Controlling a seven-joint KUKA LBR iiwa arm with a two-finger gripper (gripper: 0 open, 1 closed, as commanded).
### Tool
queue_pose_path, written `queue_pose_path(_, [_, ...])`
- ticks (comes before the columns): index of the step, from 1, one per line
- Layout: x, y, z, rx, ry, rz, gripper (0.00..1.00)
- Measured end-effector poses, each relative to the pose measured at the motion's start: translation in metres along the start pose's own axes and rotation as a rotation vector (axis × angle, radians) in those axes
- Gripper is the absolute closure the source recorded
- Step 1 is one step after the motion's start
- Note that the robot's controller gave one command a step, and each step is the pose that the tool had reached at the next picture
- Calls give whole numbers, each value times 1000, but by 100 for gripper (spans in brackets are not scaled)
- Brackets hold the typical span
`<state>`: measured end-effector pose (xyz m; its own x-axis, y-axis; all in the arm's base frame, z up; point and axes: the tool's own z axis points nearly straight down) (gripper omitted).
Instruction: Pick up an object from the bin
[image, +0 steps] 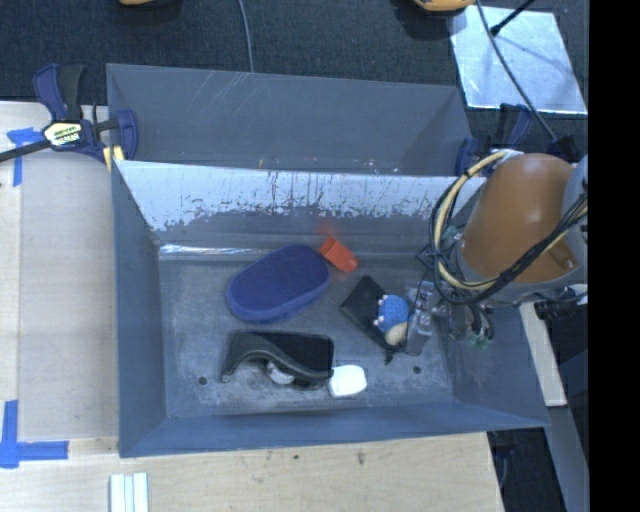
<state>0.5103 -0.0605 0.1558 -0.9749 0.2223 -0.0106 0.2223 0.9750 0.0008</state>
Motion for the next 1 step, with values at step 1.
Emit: queue_pose_path(1, [-2,0,-40,0,2,-2,100])
